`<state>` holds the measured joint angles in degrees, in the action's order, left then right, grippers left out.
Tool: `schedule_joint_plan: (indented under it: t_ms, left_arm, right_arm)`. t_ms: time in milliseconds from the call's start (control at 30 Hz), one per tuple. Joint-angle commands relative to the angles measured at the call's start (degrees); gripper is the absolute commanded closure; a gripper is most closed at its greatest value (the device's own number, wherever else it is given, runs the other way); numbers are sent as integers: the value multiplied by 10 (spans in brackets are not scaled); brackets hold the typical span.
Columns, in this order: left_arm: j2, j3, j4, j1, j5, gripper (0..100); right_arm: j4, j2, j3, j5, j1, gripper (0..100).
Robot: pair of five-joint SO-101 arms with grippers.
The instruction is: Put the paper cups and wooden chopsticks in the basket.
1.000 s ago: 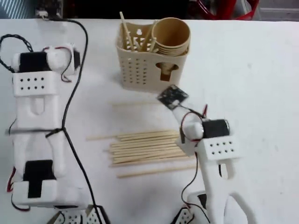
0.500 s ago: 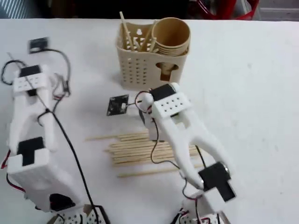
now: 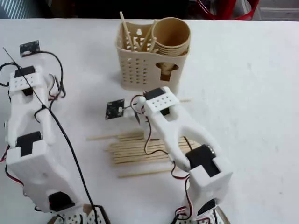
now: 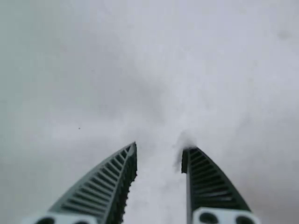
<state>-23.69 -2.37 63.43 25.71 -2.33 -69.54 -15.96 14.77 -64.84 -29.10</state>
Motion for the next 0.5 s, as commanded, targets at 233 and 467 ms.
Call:
schedule_joint_plan:
  t_ms: [233,467]
  left_arm:
    - [5,-30,-9,-6,-8,828]
    - [5,-30,-9,-6,-8,828]
  right_arm:
    - [45,-18,-25,47,15,981]
    - [45,65,-23,122,17,981]
